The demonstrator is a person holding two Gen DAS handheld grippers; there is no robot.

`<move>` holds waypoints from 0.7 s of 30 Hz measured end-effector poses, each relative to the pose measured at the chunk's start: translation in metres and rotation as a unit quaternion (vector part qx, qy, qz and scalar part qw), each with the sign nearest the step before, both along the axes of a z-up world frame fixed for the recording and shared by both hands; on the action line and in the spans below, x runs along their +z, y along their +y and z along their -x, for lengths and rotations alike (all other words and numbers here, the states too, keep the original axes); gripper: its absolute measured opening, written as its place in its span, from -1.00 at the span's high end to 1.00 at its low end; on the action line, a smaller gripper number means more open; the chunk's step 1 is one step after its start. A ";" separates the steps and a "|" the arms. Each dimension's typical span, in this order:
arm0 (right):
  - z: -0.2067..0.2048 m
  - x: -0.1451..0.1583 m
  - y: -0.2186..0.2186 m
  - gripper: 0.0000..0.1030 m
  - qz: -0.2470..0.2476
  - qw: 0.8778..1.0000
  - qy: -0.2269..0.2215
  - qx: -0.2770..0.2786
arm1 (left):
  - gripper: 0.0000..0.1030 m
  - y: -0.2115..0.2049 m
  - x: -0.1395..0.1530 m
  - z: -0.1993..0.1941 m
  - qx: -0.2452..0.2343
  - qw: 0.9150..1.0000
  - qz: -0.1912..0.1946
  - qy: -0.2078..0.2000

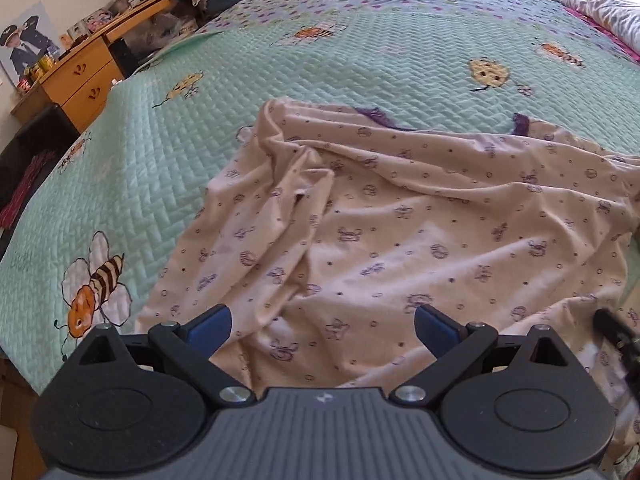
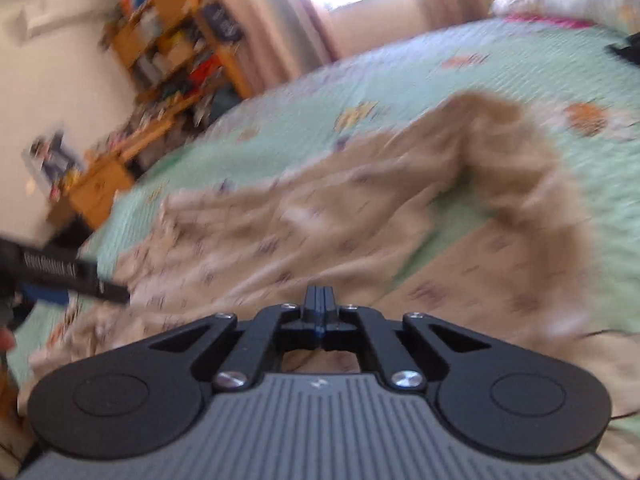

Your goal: Fold clothes

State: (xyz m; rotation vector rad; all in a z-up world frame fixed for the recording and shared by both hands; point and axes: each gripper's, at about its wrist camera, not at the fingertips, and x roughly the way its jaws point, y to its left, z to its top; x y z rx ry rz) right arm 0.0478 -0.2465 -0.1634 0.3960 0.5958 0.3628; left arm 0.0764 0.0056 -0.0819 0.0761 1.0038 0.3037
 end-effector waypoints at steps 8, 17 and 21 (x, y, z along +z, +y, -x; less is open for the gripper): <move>0.010 0.009 -0.054 0.61 -0.080 0.995 -0.020 -0.050 | -0.91 -0.015 0.018 0.008 -0.010 1.000 0.003 -0.026; 0.016 0.028 -0.133 -0.40 -0.158 0.982 -0.075 -0.071 | -0.92 0.053 0.036 0.034 -0.032 0.995 0.049 -0.081; -0.033 0.045 -0.119 -0.40 -0.033 0.993 -0.075 -0.083 | -0.92 0.085 0.039 0.024 -0.039 0.995 0.010 -0.092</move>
